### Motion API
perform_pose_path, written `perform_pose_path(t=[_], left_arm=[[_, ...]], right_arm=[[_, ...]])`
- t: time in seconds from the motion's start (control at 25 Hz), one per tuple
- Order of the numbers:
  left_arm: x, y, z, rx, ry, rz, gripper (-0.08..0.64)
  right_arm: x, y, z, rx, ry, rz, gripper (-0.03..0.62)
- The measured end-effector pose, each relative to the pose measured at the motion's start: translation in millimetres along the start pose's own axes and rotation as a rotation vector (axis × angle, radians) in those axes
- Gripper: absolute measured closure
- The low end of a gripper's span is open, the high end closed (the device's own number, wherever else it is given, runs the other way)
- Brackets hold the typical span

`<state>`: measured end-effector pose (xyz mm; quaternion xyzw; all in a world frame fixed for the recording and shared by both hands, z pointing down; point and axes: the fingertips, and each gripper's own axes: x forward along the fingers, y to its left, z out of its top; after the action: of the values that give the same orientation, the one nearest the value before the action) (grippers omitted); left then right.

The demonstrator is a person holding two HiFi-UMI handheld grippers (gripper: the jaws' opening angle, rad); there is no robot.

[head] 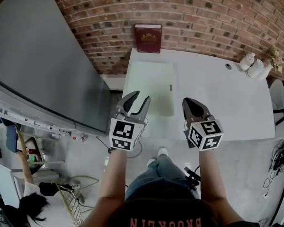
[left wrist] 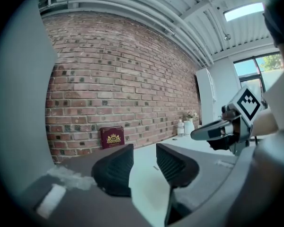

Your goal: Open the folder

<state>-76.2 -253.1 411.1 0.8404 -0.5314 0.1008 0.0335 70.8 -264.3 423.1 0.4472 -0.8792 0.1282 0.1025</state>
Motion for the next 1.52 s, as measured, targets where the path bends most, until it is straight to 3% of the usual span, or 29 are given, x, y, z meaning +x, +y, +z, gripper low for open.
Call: perform_pose_path(t=[0.24, 0.48, 0.64, 0.92, 1.4, 1.52], left_arm=[[26, -16, -28, 0.059, 0.115, -0.076, 0.4], [47, -47, -71, 0.131, 0.252, -0.199, 0.4], [53, -62, -103, 0.146, 0.342, -0.241, 0.4], [62, -82, -136, 0.242, 0.447, -0.321, 0.391], [79, -119, -180, 0.531, 0.562, -0.45, 0.377], [83, -122, -193, 0.643, 0.592, -0.46, 0.377]], right_arm=[[20, -15, -18, 0.031, 0.063, 0.028, 0.591], [34, -23, -46, 0.07, 0.135, 0.062, 0.591], [39, -25, -64, 0.1, 0.174, 0.077, 0.591], [44, -27, -94, 0.146, 0.232, 0.101, 0.591], [40, -29, -133, 0.257, 0.291, 0.092, 0.591], [37, -33, -135, 0.284, 0.293, 0.085, 0.591]])
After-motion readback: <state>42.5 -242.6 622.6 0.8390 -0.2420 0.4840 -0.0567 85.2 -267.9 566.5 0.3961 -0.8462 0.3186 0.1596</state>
